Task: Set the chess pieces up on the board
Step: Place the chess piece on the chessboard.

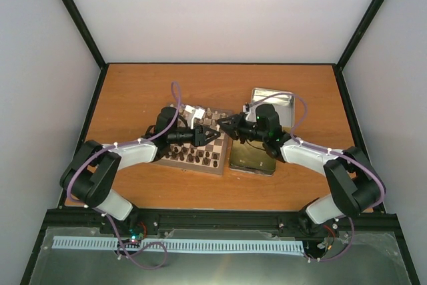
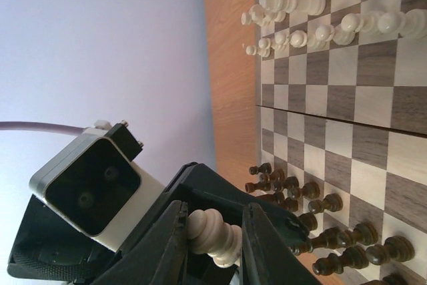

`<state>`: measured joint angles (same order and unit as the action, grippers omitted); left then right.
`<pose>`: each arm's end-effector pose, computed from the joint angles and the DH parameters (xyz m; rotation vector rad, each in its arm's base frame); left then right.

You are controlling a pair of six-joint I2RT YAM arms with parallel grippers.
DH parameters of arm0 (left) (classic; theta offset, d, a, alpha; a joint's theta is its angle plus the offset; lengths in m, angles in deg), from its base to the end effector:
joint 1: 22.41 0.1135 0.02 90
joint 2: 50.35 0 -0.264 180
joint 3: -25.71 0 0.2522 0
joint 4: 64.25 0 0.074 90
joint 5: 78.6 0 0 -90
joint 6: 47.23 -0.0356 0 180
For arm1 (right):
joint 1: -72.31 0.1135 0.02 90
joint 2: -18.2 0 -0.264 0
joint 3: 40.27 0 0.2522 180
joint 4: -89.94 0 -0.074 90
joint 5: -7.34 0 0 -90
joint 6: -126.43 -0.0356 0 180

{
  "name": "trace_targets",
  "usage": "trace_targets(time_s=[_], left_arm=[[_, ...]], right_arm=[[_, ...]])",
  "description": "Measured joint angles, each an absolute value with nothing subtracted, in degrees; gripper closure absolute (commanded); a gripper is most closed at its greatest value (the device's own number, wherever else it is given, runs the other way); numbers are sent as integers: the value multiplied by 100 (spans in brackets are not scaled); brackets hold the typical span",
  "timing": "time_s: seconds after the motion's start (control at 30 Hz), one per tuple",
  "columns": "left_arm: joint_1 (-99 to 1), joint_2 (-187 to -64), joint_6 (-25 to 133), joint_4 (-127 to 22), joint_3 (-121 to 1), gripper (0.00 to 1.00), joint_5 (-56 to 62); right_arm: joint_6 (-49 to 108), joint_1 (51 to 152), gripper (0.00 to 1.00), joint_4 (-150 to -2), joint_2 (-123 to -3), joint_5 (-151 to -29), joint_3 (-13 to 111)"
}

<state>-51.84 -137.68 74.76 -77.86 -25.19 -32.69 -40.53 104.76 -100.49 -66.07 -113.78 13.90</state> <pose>0.2512 -0.1702 0.1888 0.5101 2.0809 -1.4221 0.2519 0.1820 0.2145 0.4482 2.2728 1.6729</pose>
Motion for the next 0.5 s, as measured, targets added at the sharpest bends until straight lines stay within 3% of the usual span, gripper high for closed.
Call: trace_targets(time_s=[0.1,0.27,0.33,0.43,0.5], left_arm=[[-5184,-13807,7511,-7791,-2530,69,-3317],[-5184,-13818,7527,-7778,-2594,93,-3344],[-5179,-13820,7494,-7775,-2607,99,-3333],[-5184,-13820,7417,-7780,-2626,99,-3298],[-5184,-13820,7301,-7703,-2692,99,-3278]], right_arm=[[-4093,10495,84,-10103,-6640,-11439,1418],[-4086,10541,80,-10160,-6714,-11485,1477],[-4012,10552,66,-10099,-6741,-11463,1549],[-3584,10592,42,-9686,-6749,-11483,1796],[-3052,10622,38,-9172,-6751,-11428,2133]])
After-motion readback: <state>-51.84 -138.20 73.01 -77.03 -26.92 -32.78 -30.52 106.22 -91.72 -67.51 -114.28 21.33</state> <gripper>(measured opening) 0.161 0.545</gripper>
